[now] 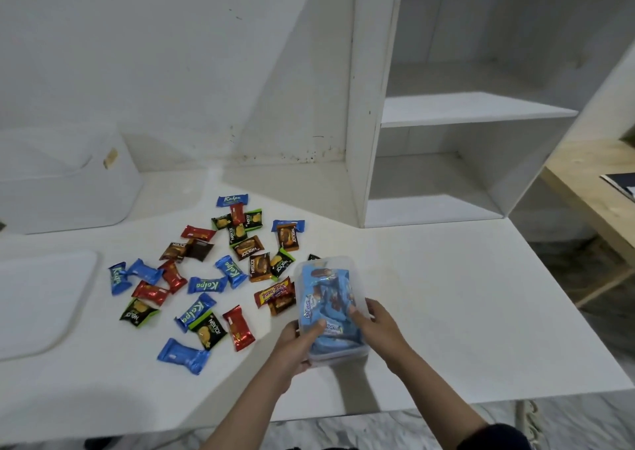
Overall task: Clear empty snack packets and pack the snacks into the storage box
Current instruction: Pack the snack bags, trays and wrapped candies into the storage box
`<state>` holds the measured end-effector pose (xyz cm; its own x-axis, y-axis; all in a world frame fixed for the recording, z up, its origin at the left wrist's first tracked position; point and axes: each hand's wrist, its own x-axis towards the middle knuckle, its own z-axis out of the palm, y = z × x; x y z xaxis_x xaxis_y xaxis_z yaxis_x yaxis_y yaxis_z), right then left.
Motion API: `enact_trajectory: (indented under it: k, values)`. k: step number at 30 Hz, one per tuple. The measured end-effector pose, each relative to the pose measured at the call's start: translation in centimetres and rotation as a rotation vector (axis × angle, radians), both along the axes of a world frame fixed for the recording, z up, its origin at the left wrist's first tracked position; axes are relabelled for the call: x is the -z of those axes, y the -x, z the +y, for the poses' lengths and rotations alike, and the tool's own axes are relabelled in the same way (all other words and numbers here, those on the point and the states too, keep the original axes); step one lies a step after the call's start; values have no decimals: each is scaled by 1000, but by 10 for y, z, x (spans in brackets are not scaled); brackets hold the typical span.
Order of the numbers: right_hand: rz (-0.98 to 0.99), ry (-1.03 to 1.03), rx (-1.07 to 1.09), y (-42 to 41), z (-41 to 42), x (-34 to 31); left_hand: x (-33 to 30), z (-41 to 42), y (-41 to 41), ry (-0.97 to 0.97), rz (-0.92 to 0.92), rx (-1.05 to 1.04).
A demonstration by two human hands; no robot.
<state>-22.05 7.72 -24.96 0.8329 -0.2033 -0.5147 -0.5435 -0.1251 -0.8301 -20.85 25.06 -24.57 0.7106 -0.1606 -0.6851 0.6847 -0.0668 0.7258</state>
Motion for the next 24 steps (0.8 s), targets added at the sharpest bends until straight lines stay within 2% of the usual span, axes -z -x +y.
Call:
enact_trajectory:
  k: [3,8,14,18,24]
  values:
    - [84,-153,-20,0,9,-6,-7,-1,2,-10,-20,6]
    - [3,-203,1,-8,24,-32,-31,17,-10,-10,-128,33]
    - [-38,-218,69,-58,72,-68,-69,63,-61,-29,-191,46]
    - [-69,-245,87,-105,133,-94,-97,126,-110,-37,-261,102]
    - [-88,-305,74,-177,269,-127,-137,265,-186,-122,-330,108]
